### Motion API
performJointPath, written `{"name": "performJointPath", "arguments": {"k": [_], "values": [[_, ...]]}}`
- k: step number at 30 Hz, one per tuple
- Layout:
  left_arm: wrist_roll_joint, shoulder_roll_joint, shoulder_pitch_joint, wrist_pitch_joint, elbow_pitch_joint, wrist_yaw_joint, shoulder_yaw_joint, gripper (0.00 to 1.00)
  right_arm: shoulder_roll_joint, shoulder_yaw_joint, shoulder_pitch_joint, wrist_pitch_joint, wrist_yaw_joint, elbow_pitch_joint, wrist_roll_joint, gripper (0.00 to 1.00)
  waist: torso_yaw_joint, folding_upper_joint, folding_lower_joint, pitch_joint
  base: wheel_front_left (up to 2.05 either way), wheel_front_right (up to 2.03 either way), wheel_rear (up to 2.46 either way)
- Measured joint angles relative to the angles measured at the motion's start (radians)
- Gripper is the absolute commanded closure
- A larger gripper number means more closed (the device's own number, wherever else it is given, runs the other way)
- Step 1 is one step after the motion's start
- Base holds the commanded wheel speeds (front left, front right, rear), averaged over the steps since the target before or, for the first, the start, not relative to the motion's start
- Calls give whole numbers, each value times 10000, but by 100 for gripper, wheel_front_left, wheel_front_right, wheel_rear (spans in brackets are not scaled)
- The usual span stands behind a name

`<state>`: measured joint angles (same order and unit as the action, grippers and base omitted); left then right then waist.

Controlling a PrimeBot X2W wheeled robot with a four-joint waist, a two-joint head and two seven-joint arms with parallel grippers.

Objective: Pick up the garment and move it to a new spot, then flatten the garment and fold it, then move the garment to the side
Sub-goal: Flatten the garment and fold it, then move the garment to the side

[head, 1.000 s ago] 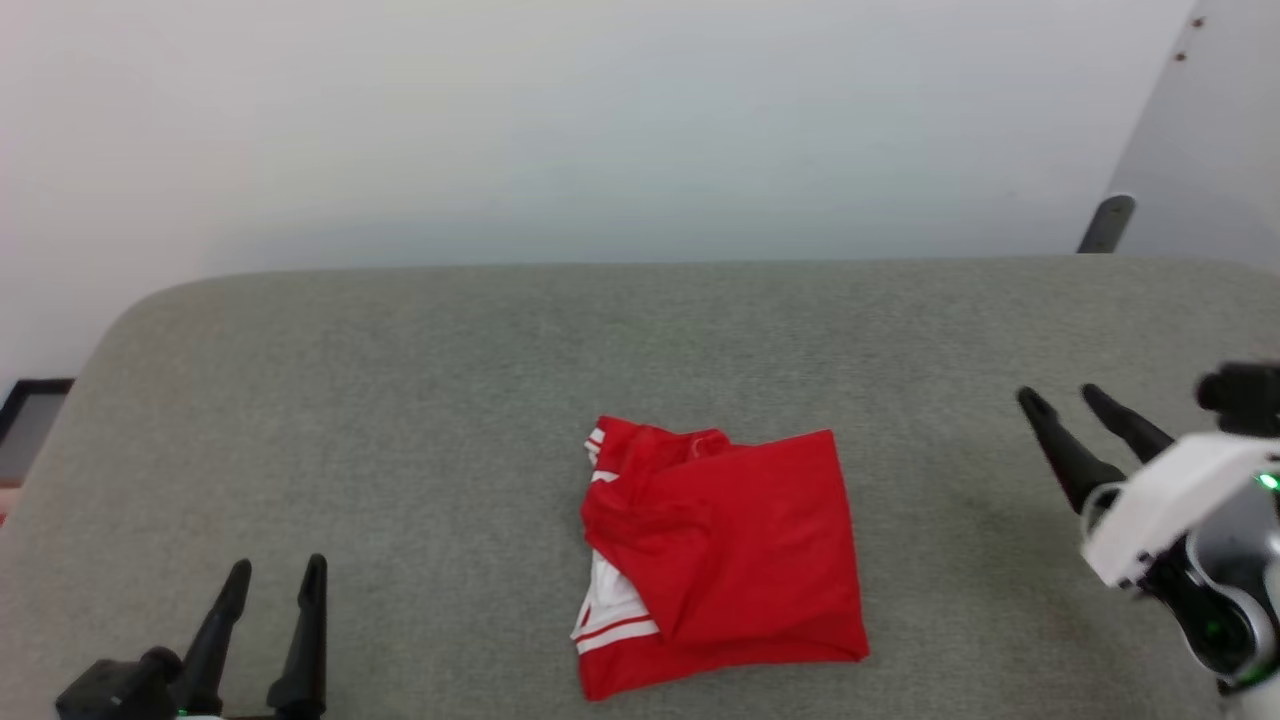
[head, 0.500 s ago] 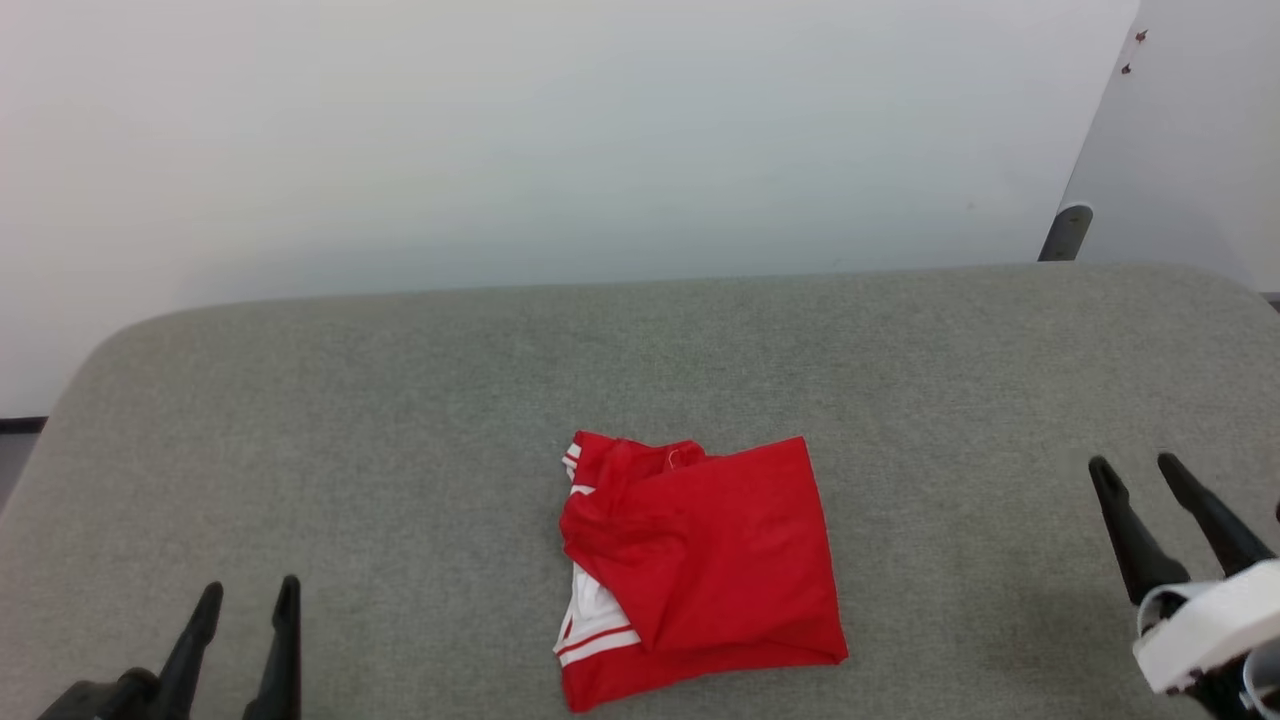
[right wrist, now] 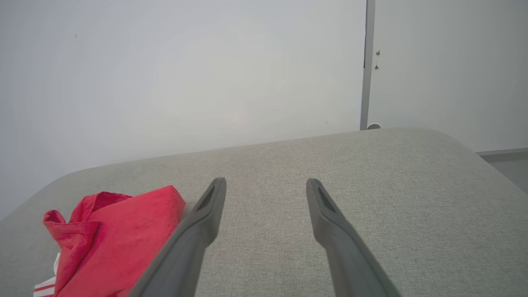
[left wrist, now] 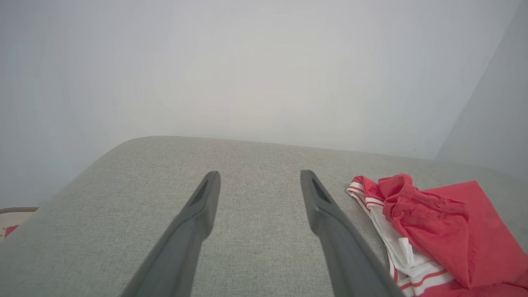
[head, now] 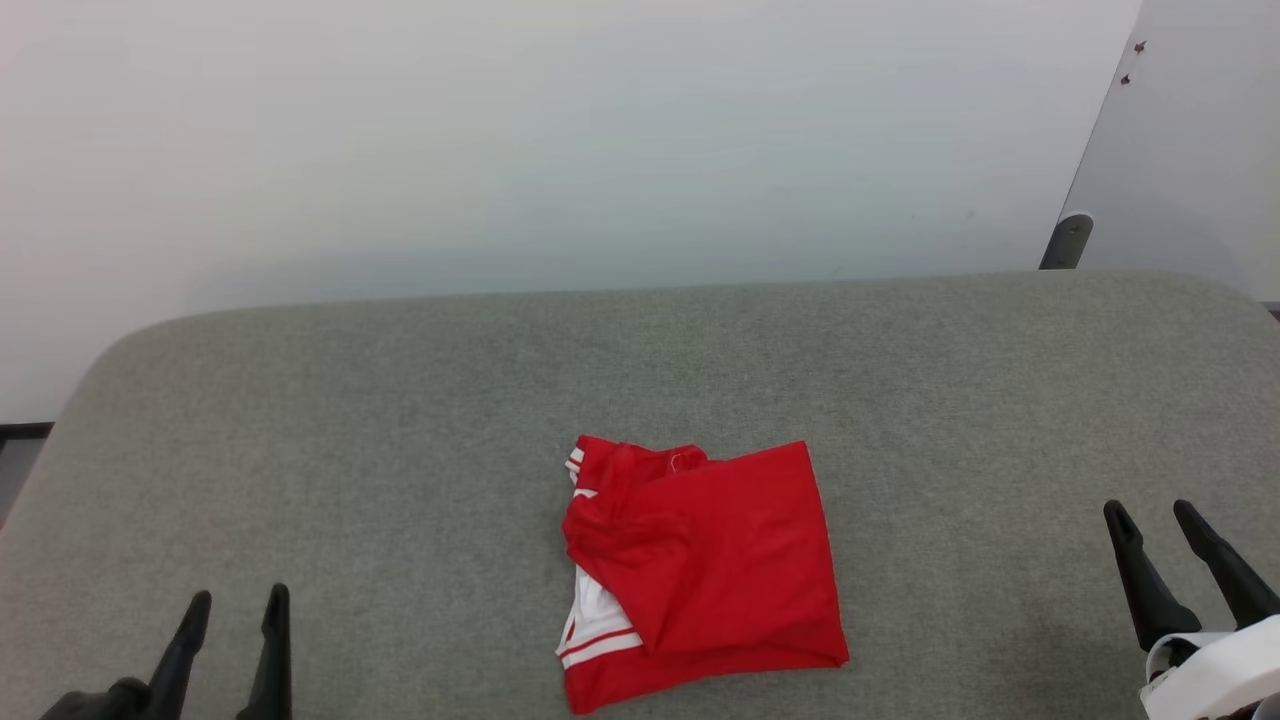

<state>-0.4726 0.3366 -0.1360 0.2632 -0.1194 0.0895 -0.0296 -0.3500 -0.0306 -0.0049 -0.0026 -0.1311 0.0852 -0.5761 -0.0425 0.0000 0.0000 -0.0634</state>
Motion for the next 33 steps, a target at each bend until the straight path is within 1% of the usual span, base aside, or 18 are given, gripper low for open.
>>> {"name": "performJointPath", "arguments": {"k": [10, 17, 25, 33], "values": [[81, -50, -58, 0, 42, 75, -29, 0, 151, 104, 108, 184, 0, -128, 153, 0, 66, 0, 0, 1, 0, 0, 0], [96, 0, -48, -50, 127, 69, 33, 0, 205, -52, 135, 591, 0, -109, 121, 0, 366, 0, 0, 32, 0, 0, 0], [153, 111, -42, -255, 366, -90, 77, 0, 188, -635, -405, 1369, 0, 236, -77, 0, 1084, 0, 0, 111, 0, 0, 0], [169, 48, -81, -355, 464, -184, 288, 0, 155, -1093, -924, 2341, 0, 786, -226, 0, 2076, 0, 0, 211, 0, 0, 0]]}}
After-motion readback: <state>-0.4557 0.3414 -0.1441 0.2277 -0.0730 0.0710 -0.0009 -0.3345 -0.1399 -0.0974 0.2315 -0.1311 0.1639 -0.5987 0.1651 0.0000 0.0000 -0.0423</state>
